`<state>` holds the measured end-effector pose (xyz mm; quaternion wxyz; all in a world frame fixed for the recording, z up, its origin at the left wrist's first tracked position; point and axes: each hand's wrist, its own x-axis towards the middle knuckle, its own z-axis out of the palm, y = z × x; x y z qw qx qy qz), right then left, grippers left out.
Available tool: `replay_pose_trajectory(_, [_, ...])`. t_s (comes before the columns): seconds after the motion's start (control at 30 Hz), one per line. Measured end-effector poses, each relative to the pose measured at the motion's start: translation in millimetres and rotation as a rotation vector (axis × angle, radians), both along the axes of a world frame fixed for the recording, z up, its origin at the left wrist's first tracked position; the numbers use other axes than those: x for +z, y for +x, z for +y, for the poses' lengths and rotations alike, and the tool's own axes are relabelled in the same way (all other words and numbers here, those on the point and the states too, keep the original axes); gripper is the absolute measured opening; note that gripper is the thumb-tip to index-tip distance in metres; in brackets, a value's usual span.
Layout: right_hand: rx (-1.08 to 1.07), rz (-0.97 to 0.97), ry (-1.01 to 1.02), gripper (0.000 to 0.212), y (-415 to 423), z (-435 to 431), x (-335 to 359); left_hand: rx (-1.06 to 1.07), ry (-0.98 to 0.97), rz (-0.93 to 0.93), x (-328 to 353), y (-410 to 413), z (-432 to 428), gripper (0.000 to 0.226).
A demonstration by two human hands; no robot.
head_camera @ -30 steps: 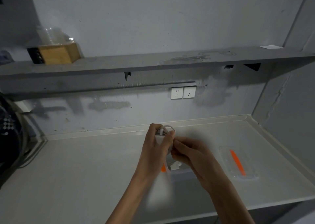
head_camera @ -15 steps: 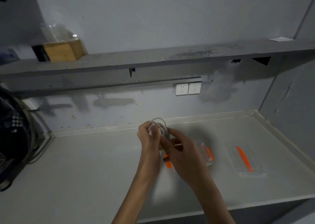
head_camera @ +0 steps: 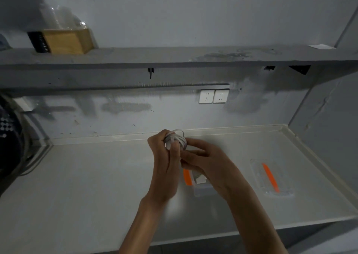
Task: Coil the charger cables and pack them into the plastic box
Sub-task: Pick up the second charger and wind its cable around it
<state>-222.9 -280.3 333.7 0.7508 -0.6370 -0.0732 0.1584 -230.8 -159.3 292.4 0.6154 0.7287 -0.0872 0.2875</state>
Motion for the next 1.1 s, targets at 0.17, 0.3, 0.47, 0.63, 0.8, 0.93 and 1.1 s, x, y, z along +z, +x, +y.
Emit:
replay_pose_trajectory(0.17, [-0.069,-0.07,-0.208,0.038,1,0,-5,0.058,-0.027,-0.031,12,4,4,0.016])
replay_pose_trajectory(0.3, [-0.291,-0.403,-0.526,0.025,-7,-4,-13,0.004,-0.345,0.212,15,5,2,0.016])
replay_pose_trajectory(0.47, [-0.428,-0.641,-0.693,0.015,-6,-12,-24,-0.262,-0.639,0.422,10,6,0,0.038])
replay_pose_trajectory(0.63, [-0.542,-0.721,-0.747,0.013,-13,-27,-40,-0.305,-0.616,0.458,2,12,-5,0.048])
replay_pose_trajectory(0.8, [-0.646,-0.751,-0.676,0.014,-18,-38,-64,-0.337,-0.752,0.509,-11,9,-32,0.053])
replay_pose_trajectory(0.93, [-0.673,-0.486,-0.282,0.018,-7,-55,-67,-0.261,-0.724,0.548,-26,23,-40,0.041])
replay_pose_trajectory(1.1, [-0.697,-0.409,-0.122,0.017,39,-88,-60,-0.199,-0.7,0.561,-39,55,-52,0.031])
